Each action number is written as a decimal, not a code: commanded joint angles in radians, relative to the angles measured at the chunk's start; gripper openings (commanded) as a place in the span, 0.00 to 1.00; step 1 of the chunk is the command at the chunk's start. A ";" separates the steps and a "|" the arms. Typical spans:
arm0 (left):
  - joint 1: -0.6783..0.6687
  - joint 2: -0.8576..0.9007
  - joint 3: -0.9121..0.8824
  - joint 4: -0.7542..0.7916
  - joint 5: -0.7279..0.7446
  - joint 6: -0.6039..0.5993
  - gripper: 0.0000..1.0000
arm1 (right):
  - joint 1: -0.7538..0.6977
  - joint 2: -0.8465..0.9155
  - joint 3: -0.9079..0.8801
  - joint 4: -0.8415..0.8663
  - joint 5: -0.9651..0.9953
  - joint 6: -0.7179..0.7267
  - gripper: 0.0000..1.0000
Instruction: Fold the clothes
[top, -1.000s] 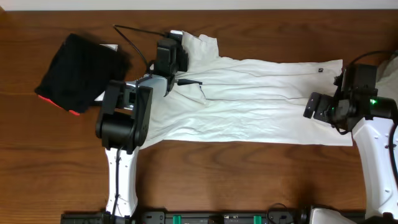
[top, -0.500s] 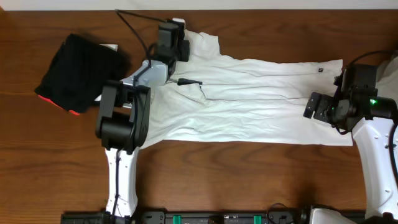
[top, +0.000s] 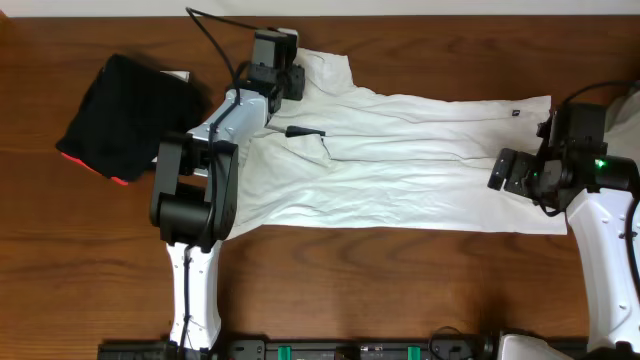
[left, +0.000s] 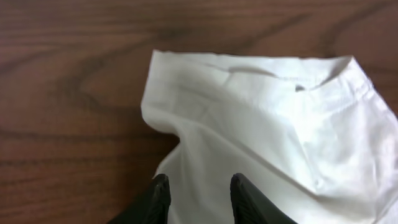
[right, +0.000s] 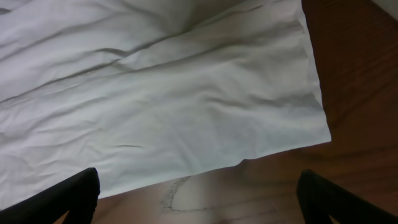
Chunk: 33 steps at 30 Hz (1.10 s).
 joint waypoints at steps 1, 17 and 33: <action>0.001 -0.023 0.025 -0.004 0.015 0.003 0.39 | -0.005 0.004 -0.002 0.000 0.004 0.007 0.99; 0.015 0.055 0.071 0.165 0.003 0.003 0.40 | -0.005 0.004 -0.002 0.000 0.004 0.007 0.99; 0.021 0.171 0.071 0.240 -0.035 0.003 0.40 | -0.005 0.004 -0.002 0.000 0.003 0.007 0.99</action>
